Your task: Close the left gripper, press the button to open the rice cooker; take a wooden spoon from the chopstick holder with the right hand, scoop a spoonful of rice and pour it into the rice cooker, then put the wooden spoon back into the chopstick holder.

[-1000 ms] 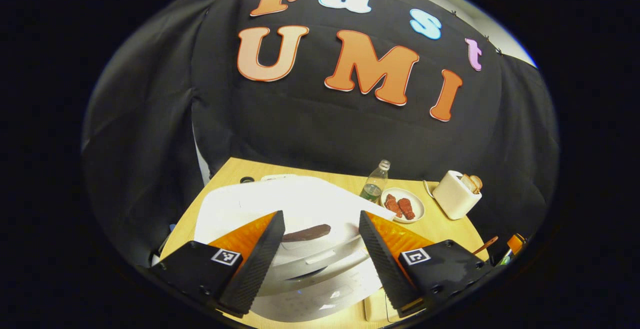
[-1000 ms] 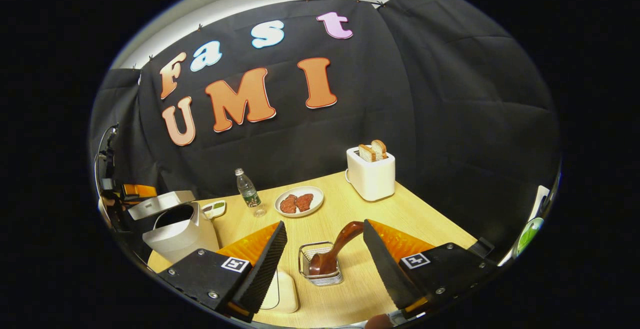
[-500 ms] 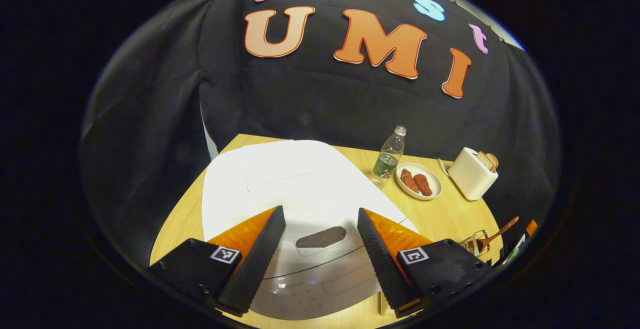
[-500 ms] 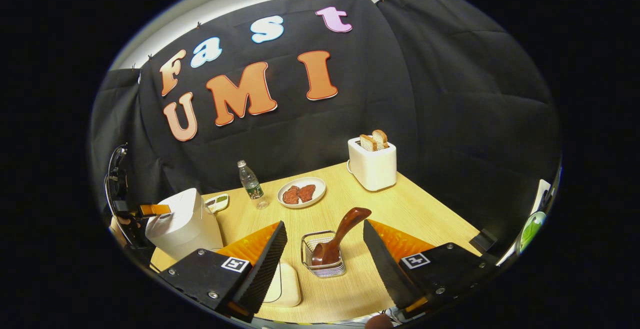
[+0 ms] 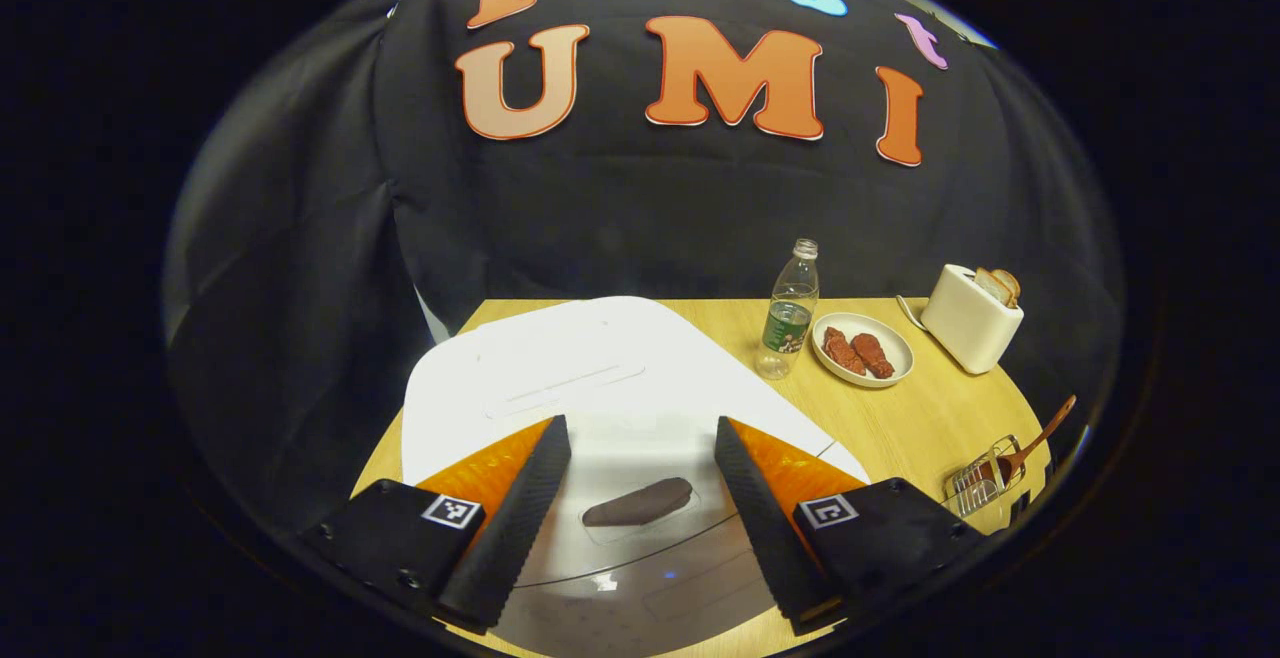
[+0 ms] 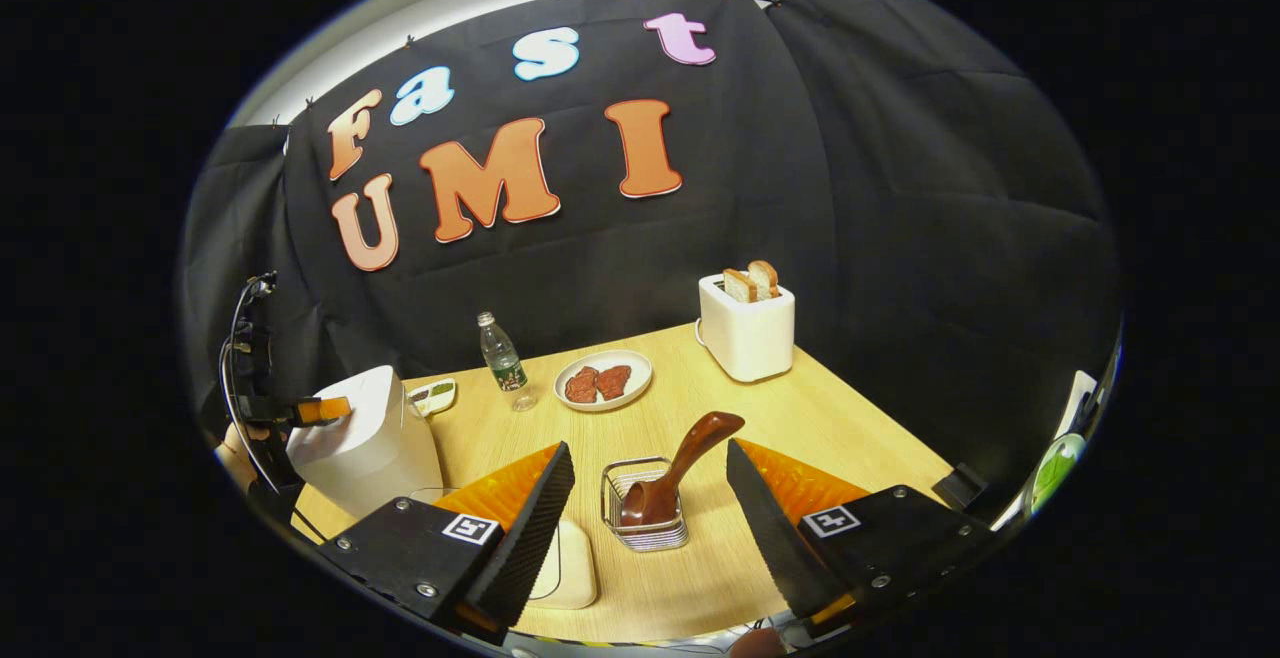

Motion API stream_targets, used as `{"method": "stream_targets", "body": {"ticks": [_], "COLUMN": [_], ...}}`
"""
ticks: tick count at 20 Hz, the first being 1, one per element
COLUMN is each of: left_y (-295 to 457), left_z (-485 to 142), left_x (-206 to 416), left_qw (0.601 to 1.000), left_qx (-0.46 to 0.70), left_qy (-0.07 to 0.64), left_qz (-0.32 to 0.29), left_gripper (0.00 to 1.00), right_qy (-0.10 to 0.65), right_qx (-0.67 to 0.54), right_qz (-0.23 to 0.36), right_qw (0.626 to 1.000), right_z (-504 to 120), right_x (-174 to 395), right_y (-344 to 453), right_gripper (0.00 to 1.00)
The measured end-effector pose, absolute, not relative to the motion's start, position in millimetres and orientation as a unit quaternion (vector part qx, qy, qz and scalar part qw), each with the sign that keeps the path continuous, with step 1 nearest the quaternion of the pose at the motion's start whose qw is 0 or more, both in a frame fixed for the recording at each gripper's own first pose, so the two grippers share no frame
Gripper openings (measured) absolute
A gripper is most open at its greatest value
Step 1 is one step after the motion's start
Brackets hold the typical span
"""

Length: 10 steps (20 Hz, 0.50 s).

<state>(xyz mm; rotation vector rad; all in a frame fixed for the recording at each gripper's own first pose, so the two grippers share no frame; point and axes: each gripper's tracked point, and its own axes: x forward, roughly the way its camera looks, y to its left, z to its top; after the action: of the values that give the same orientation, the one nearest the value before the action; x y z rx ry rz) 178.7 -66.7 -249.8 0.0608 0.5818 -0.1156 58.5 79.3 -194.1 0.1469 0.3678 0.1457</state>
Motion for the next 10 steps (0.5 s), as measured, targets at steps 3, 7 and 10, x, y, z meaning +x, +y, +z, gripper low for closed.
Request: {"method": "stream_targets", "body": {"ticks": [3, 7, 10], "left_y": [-55.1, -39.3, -30.1], "left_z": [-237.2, -179.3, -104.9], "left_x": [164.6, 156.6, 146.2], "left_qw": [0.957, 0.966, 0.977], "left_qx": [-0.014, -0.039, -0.033], "left_qy": [0.286, 0.251, 0.204], "left_qz": [-0.046, -0.044, -0.047], "left_gripper": [0.99, 0.99, 1.00], "right_qy": [0.170, 0.145, 0.122], "right_qx": [0.063, 0.055, 0.057], "right_qz": [0.073, 0.076, 0.083], "right_qw": [0.981, 0.985, 0.987], "right_z": [-178.8, -147.3, -117.6], "right_x": [64.5, 78.0, 82.6], "right_y": [77.4, 78.1, 81.1], "right_gripper": [0.95, 0.95, 0.95]}}
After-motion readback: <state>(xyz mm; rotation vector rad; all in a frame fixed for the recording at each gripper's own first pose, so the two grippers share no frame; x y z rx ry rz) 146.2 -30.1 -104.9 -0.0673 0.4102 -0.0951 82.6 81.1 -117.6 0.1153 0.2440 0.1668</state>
